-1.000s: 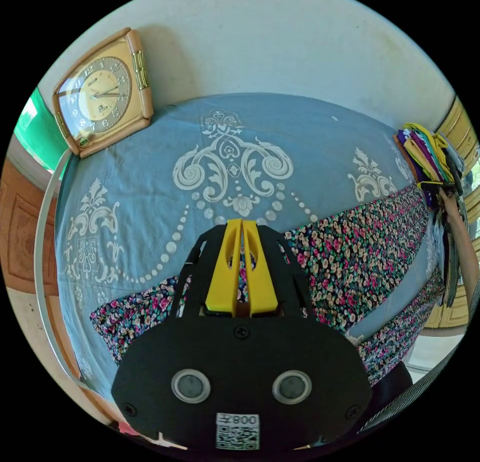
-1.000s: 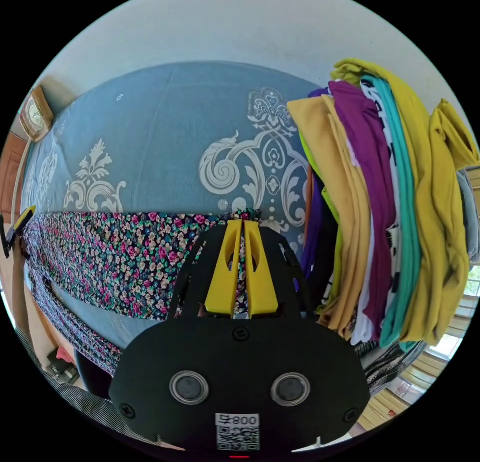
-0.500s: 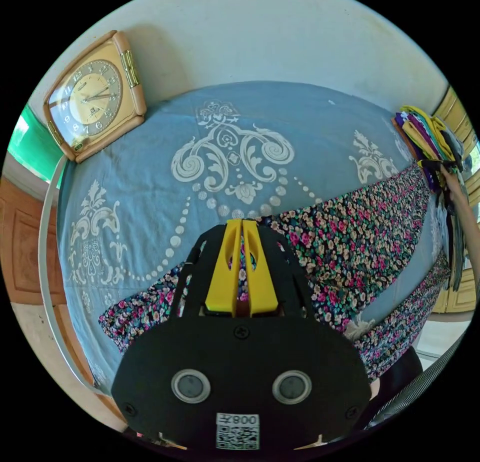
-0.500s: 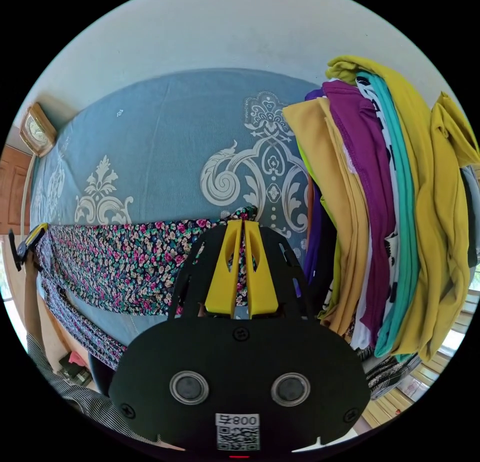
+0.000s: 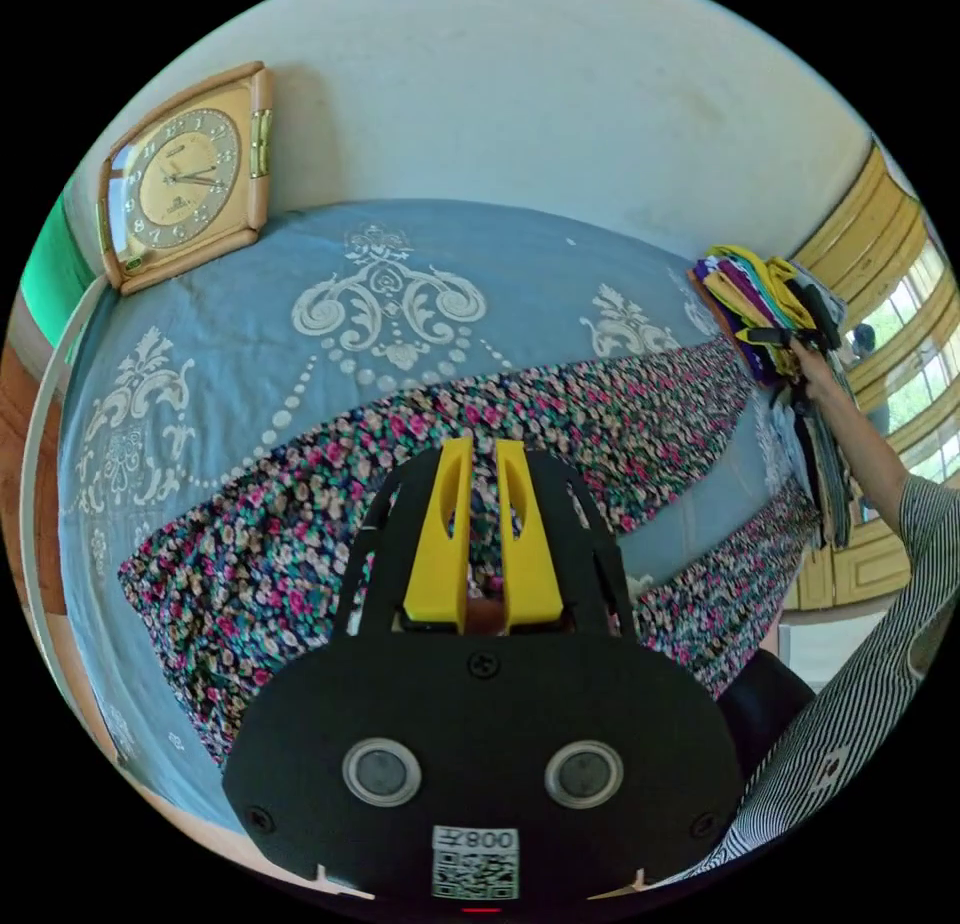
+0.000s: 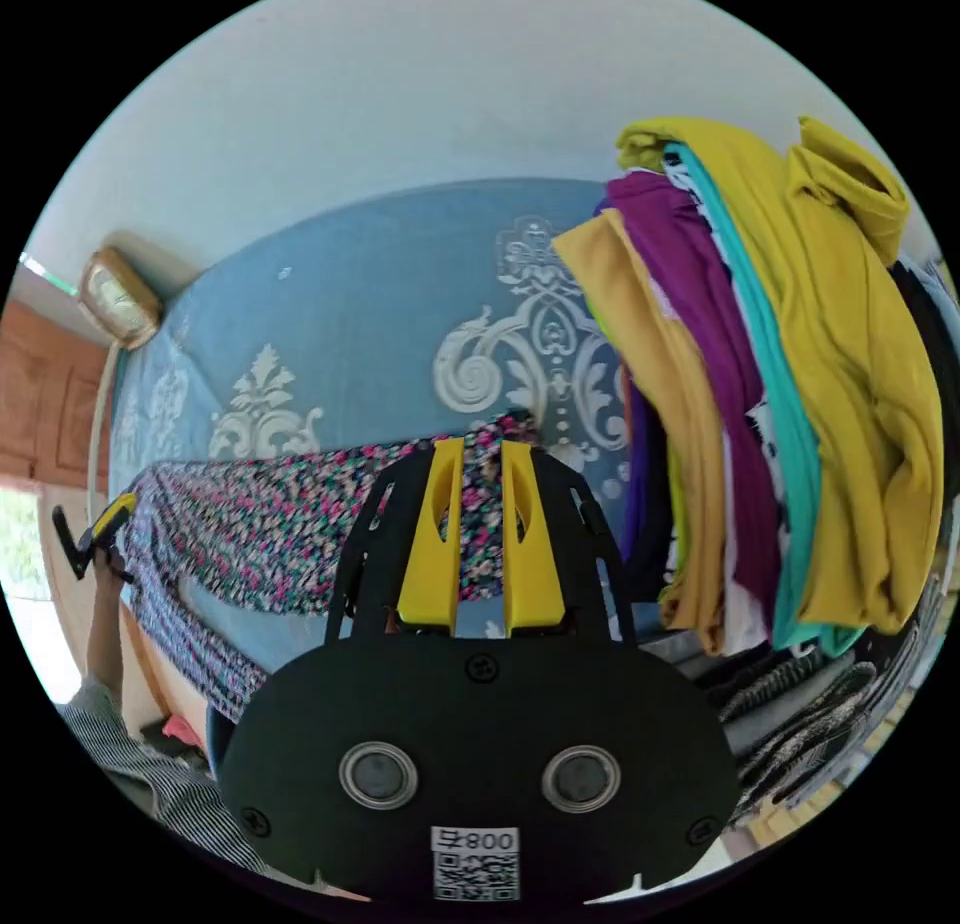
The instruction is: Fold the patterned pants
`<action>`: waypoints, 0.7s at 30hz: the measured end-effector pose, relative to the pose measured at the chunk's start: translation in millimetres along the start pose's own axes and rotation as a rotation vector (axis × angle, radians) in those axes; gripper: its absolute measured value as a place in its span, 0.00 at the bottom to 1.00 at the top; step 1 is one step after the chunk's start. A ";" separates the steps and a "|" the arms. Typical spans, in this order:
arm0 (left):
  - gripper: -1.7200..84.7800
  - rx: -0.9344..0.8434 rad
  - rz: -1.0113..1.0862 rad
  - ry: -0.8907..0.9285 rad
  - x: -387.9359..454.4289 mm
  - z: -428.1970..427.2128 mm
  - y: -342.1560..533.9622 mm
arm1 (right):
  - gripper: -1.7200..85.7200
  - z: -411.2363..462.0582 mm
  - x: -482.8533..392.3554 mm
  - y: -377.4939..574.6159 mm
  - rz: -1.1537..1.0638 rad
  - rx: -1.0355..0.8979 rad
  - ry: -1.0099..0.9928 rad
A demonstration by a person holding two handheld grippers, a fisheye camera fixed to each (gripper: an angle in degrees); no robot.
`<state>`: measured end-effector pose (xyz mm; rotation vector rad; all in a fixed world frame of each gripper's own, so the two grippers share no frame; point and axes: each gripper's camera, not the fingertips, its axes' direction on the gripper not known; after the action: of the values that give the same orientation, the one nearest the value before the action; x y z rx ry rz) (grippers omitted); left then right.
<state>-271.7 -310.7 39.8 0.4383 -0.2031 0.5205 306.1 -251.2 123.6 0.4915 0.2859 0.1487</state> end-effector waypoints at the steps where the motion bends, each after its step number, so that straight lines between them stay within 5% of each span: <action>1: 0.06 -0.030 0.029 0.028 10.3 4.0 13.2 | 0.10 2.9 -11.0 10.8 -0.058 -0.025 -0.018; 8: 0.03 -0.167 0.056 0.034 23.2 30.1 49.6 | 0.05 50.3 -54.2 52.7 -0.294 -0.150 0.116; 21: 0.02 -0.208 0.053 0.162 -4.9 20.4 82.0 | 0.02 53.0 -23.9 40.0 -0.181 -0.157 0.032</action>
<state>-320.1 -258.3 85.2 0.1873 -0.1119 0.5777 296.7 -244.8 193.2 0.3061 0.3458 0.0023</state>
